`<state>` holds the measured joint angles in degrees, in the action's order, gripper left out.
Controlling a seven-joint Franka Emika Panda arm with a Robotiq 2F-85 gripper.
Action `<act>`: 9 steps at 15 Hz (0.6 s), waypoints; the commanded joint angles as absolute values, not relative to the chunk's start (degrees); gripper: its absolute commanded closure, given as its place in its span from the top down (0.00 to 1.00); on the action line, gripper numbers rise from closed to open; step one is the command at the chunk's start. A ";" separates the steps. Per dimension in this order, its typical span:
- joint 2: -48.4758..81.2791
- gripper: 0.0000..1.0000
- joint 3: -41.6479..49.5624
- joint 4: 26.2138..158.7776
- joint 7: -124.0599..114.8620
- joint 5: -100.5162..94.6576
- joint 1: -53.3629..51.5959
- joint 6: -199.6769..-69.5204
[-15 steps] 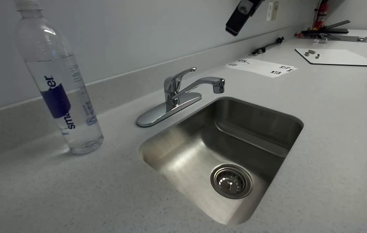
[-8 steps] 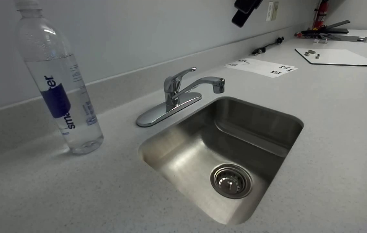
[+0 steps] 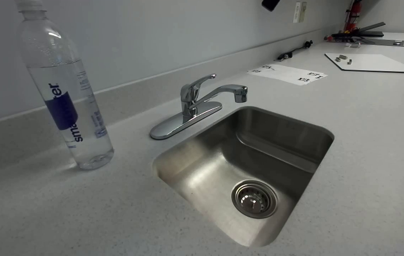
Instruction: Slide the spout to the left
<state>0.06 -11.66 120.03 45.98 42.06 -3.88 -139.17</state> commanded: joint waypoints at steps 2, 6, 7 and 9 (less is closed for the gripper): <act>-0.88 1.00 -10.03 120.39 45.66 41.89 -5.50 -138.95; -2.21 1.00 -9.81 121.16 45.45 41.85 -5.76 -138.58; -2.30 1.00 -9.79 121.30 45.44 41.84 -5.77 -138.58; -2.31 1.00 -9.78 121.39 45.44 41.84 -5.77 -138.58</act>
<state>-2.33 -11.41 121.46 45.66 42.06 -4.10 -138.61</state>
